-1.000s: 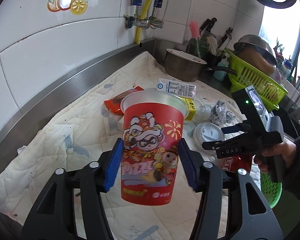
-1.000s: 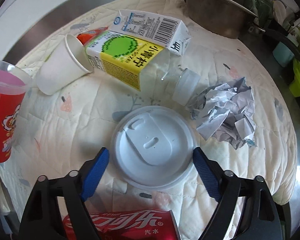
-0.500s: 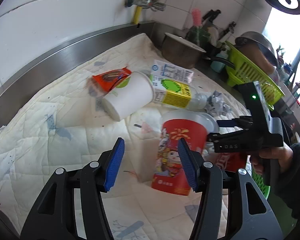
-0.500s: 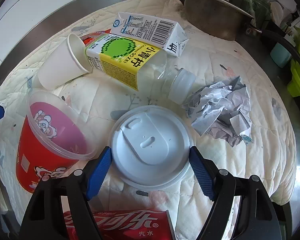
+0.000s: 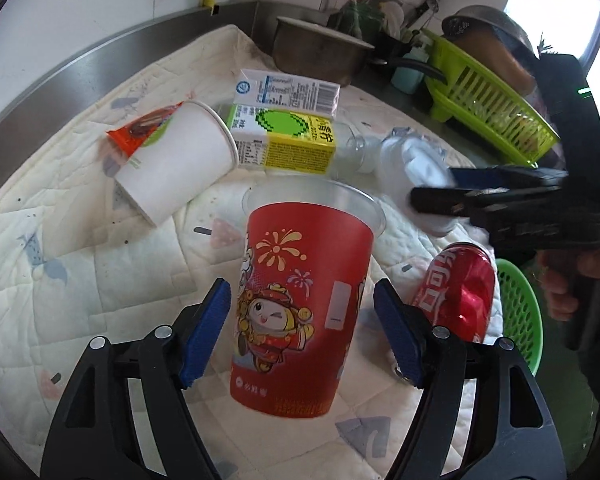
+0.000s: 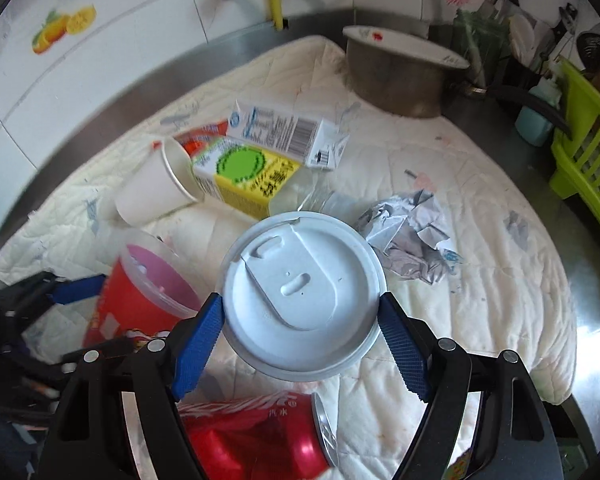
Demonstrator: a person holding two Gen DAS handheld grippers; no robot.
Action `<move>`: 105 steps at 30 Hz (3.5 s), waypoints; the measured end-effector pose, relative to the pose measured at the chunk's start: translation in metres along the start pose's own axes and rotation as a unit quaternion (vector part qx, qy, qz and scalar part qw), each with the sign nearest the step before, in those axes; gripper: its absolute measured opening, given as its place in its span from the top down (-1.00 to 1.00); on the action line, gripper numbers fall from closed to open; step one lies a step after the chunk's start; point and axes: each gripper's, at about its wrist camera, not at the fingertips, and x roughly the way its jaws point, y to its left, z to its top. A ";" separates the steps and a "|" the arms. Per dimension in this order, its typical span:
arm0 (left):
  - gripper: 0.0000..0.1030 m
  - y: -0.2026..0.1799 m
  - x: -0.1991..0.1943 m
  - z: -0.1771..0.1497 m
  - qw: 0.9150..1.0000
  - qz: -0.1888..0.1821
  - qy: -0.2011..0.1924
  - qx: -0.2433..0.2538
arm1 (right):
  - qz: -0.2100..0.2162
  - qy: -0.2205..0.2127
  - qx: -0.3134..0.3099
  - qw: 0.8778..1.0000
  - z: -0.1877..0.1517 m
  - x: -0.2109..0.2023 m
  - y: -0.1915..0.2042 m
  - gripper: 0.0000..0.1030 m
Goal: Collect trash
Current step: 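Drop the white lid in the basket with the right tool while the left drops the cup, then reach the left tool to the red Coca-Cola can and grasp it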
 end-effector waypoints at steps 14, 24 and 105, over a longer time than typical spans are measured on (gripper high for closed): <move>-0.36 -0.010 0.009 0.003 1.000 0.024 -0.010 0.009 | -0.023 -0.092 0.058 0.994 -0.064 -0.116 -0.039 -0.46; -0.35 -0.017 -0.054 -0.001 0.998 0.014 -0.067 -0.002 | -0.117 -0.025 0.133 0.984 -0.191 -0.117 -0.095 -0.46; -0.71 -0.135 0.031 -0.029 0.983 0.019 0.042 0.175 | -0.097 -0.073 0.136 0.983 -0.218 -0.167 -0.069 -0.73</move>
